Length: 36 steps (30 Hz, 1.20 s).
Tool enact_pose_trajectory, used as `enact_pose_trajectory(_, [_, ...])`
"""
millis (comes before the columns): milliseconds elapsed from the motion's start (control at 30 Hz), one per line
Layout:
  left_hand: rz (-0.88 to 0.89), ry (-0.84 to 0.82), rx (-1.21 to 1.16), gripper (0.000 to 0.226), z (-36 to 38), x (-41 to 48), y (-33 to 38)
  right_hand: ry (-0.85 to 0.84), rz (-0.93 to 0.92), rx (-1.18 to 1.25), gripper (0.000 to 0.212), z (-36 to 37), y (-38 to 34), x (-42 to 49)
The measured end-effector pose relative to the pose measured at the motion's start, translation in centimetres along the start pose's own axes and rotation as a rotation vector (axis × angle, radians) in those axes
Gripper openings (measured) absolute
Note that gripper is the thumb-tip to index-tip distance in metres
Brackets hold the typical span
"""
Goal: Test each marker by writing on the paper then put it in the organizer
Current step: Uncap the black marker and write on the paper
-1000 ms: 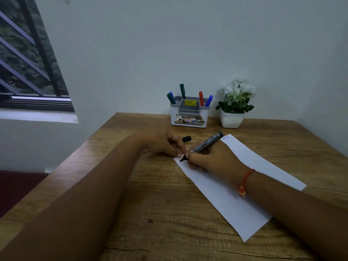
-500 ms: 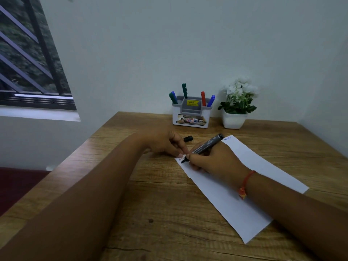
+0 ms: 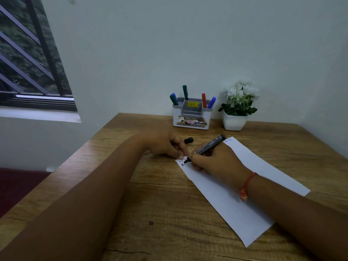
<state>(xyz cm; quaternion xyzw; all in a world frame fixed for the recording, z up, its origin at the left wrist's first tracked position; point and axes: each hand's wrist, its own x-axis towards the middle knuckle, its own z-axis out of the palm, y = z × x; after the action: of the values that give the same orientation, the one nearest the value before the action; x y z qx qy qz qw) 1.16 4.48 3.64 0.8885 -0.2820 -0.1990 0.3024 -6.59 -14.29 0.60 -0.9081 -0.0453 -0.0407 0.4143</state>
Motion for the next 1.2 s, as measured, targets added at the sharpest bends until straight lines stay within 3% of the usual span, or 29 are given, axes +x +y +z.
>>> enact_pose_trajectory(867, [-0.001, -0.002, -0.006, 0.021, -0.01, 0.26, -0.36, 0.043, -0.009, 0.023, 0.022, 0.03, -0.01, -0.11])
enact_pose_trajectory(1200, [0.001, 0.0, -0.033, 0.021, 0.08, 0.21, -0.42, 0.068, 0.031, 0.004, 0.031, 0.12, 0.06, 0.23])
